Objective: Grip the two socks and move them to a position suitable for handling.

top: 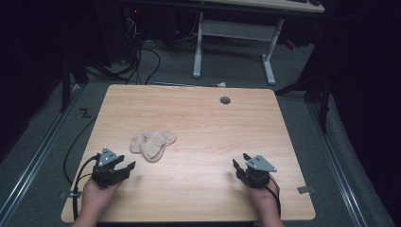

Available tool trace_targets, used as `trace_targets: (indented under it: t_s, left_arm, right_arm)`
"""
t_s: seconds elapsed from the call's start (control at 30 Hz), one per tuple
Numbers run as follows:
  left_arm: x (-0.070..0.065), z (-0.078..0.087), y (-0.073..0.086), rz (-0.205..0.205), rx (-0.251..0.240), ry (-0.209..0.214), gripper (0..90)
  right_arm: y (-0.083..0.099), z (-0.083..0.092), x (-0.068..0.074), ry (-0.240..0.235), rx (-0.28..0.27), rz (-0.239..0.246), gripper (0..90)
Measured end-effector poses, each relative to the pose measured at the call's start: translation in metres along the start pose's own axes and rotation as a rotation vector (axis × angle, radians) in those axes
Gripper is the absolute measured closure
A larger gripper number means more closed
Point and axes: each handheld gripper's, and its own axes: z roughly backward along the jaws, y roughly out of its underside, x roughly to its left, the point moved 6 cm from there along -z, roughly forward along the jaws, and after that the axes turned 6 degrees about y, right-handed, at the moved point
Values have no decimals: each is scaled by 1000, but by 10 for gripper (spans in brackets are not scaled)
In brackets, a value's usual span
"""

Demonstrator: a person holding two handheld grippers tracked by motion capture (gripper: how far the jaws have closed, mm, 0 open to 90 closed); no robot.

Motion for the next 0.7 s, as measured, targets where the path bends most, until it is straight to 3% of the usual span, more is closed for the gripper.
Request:
trace_targets:
  t_s: [0.2, 0.3, 0.4, 0.7]
  left_arm:
    - [-6, -7, -1, 25, 2, 28, 455]
    - [-8, -9, -2, 24, 2, 34, 449]
    - [-11, -11, -6, 12, -5, 38, 441]
    - [-16, -28, -11, 43, -6, 56, 416]
  right_arm:
    - [1, 7, -6, 31, -15, -42, 496]
    - [2, 7, -6, 22, -7, -57, 496]
    - [0, 6, -4, 18, -5, -31, 496]
    - [1, 1, 4, -10, 16, -1, 497]
